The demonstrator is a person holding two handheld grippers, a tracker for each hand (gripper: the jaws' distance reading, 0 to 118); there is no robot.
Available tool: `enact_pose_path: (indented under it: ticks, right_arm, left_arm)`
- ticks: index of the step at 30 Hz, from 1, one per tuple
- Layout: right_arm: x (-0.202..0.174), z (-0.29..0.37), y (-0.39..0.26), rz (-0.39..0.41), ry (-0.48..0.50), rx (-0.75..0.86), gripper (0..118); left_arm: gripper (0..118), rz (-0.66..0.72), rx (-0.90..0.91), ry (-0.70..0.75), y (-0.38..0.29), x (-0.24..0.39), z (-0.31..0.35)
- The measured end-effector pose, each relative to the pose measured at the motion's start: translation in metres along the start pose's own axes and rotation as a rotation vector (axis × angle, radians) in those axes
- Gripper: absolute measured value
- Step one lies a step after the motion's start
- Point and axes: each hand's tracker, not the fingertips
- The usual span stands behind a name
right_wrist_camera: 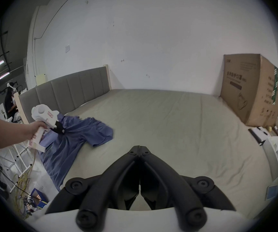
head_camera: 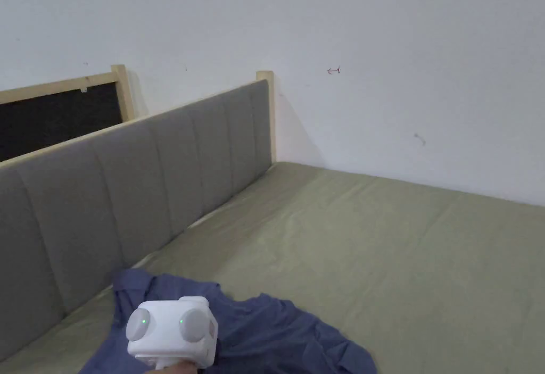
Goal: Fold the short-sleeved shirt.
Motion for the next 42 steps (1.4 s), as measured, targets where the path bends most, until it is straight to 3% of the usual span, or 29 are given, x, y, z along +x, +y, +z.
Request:
enact_pose_path:
  ticks: [4,8,11,15,20,23,27,33,39,40,41,42]
  right_arm:
    - [0.017,0.029,0.008,-0.016,-0.029,0.065,0]
    - [0.028,0.053,0.011,-0.051,-0.043,0.113,0]
    - [0.034,0.069,0.015,-0.067,-0.043,0.138,0]
    - [0.040,0.092,0.026,-0.067,-0.064,0.181,0]
    - [0.057,0.117,0.031,-0.088,-0.119,0.258,0]
    - [0.070,0.126,0.029,-0.117,-0.145,0.270,0]
    - [0.089,0.133,0.021,-0.139,-0.197,0.266,0]
    - [0.120,0.130,-0.004,-0.184,-0.268,0.212,0]
    - [0.136,0.113,-0.032,-0.224,-0.280,0.106,0]
    - [0.137,0.110,-0.035,-0.231,-0.279,0.092,0]
    - [0.138,0.107,-0.038,-0.238,-0.274,0.082,0]
    - [0.138,0.105,-0.040,-0.242,-0.269,0.075,0]
  left_arm:
    - [0,0.049,0.111,-0.048,0.026,-0.026,0.094]
    - [0,0.020,0.365,-0.103,0.036,-0.030,0.214]
    - [0,-0.038,0.545,-0.214,0.039,0.000,0.321]
    - [0,-0.220,0.687,-0.325,0.038,0.059,0.429]
    - [0,-0.333,0.692,-0.549,0.019,0.152,0.498]
    - [0,-0.438,0.566,-0.701,0.015,0.204,0.489]
    - [0,-0.485,0.459,-0.697,0.000,0.281,0.434]
    - [0,-0.676,0.103,-0.703,-0.072,0.410,0.255]
    - [4,-0.594,-0.241,-0.554,-0.152,0.476,0.083]
    - [15,-0.564,-0.274,-0.563,-0.157,0.479,0.070]
    - [42,-0.535,-0.297,-0.577,-0.162,0.480,0.059]
    - [90,-0.507,-0.296,-0.575,-0.165,0.480,0.054]
